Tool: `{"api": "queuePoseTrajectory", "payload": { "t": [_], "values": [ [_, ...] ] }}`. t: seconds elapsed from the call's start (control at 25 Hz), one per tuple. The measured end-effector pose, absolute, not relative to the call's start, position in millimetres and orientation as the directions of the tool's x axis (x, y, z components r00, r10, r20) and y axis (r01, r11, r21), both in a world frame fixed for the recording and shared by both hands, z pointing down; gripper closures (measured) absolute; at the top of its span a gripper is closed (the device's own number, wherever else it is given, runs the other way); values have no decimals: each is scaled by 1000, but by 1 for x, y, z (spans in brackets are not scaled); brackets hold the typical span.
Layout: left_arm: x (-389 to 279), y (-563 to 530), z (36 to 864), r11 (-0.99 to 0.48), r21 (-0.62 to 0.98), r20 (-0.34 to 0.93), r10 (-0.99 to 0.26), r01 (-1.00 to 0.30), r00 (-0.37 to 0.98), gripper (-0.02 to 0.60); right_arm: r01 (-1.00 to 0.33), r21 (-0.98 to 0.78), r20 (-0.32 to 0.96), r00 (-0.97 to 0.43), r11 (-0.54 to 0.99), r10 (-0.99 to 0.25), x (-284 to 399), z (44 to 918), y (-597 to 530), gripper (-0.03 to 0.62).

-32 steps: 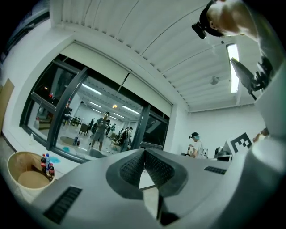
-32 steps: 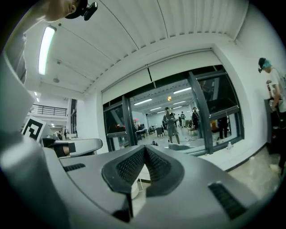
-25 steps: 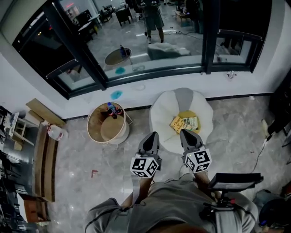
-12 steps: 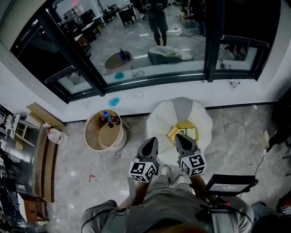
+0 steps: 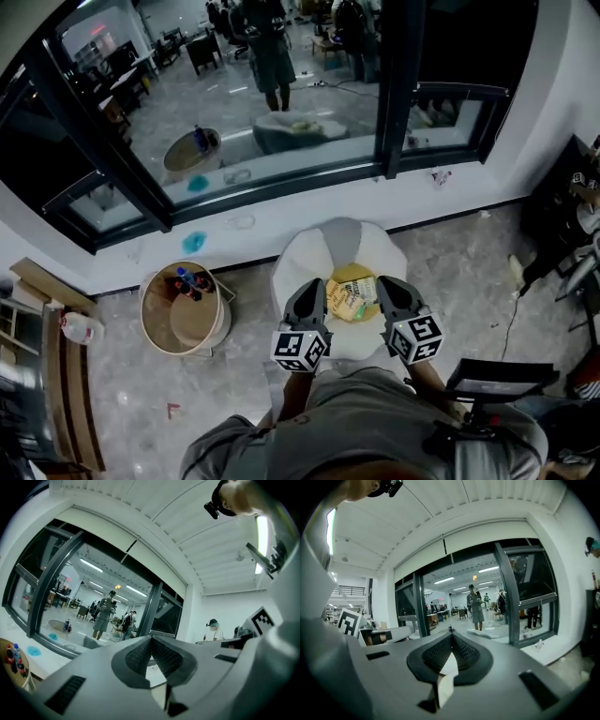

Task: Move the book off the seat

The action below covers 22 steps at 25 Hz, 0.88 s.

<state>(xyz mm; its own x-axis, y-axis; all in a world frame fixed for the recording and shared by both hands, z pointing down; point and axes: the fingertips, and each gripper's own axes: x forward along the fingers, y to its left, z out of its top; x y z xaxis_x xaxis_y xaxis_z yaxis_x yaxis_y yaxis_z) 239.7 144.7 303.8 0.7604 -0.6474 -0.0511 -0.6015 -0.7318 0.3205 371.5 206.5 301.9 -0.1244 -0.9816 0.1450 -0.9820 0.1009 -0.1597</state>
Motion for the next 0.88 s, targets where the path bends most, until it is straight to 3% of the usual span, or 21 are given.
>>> {"api": "queuePoseTrajectory", "payload": {
  "t": [0.16, 0.32, 0.48, 0.68, 0.88],
  "values": [
    [238, 132, 306, -785, 315, -85, -582, -533, 809, 568, -987, -143, 170, -92, 68, -981, 372, 282, 201, 580],
    [235, 138, 320, -843, 188, -43, -520, -504, 853, 569, -995, -68, 230, -87, 73, -969, 369, 277, 202, 580],
    [235, 125, 321, -808, 240, -16, -558, -538, 830, 568, -994, -73, 223, -92, 77, -971, 379, 281, 186, 580],
    [224, 104, 267, -724, 346, -118, -665, -597, 738, 569, -995, -50, 123, -87, 81, -989, 380, 265, 162, 580],
    [231, 95, 233, -737, 277, -178, -669, -616, 721, 568, -997, -19, 12, -75, 75, -997, 385, 244, 153, 580]
  ]
}}
